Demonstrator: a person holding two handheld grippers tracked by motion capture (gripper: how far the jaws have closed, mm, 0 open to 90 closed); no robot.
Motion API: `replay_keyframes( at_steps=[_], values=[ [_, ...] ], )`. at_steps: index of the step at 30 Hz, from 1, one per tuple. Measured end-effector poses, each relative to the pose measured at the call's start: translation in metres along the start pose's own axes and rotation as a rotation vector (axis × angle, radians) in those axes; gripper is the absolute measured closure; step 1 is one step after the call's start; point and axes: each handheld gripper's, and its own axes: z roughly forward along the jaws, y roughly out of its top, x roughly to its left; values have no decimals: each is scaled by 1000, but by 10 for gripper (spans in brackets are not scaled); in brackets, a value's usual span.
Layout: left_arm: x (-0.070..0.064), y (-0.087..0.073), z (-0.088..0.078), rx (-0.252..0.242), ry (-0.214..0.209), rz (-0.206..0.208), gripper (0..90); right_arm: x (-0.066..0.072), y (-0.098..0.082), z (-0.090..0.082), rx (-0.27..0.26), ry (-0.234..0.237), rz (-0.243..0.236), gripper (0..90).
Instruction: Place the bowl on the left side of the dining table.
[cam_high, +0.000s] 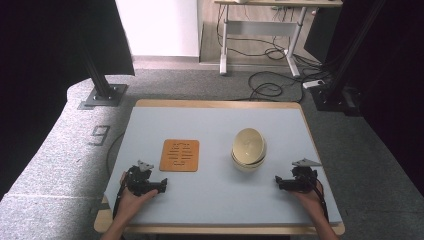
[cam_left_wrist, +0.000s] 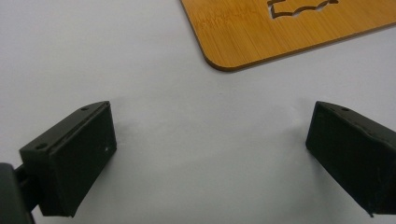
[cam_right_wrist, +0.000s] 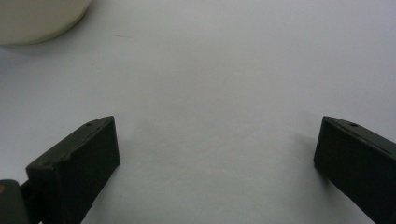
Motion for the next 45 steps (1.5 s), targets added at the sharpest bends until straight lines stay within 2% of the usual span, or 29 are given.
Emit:
replay_keyframes(
  at_steps=[3, 9, 20, 25, 29, 32, 37, 45],
  values=[
    [1, 3, 0, 19, -4, 6, 15, 0, 0, 0, -2, 0, 0, 0],
    [0, 0, 0, 0, -3, 3, 18, 1, -1, -1, -3, -6, -1, 0],
    [3, 1, 0, 7, -20, 28, 15, 2, -1, -2, -10, -14, -4, 9],
    [4, 2, 1, 7, -28, 38, 11, 7, -3, -5, -35, -31, -34, 51],
    [4, 1, 1, 3, -29, 39, 11, 8, -3, -6, -42, -14, -48, 58],
    [5, 2, 1, 8, -31, 41, 11, 8, -3, -6, -33, 0, -41, 43],
    [5, 4, 2, 21, -37, 45, 9, 6, -3, -9, -63, -9, -6, 39],
    [5, 5, 2, 29, -37, 48, 8, 8, 0, -15, -96, -18, 13, 13]
  ],
)
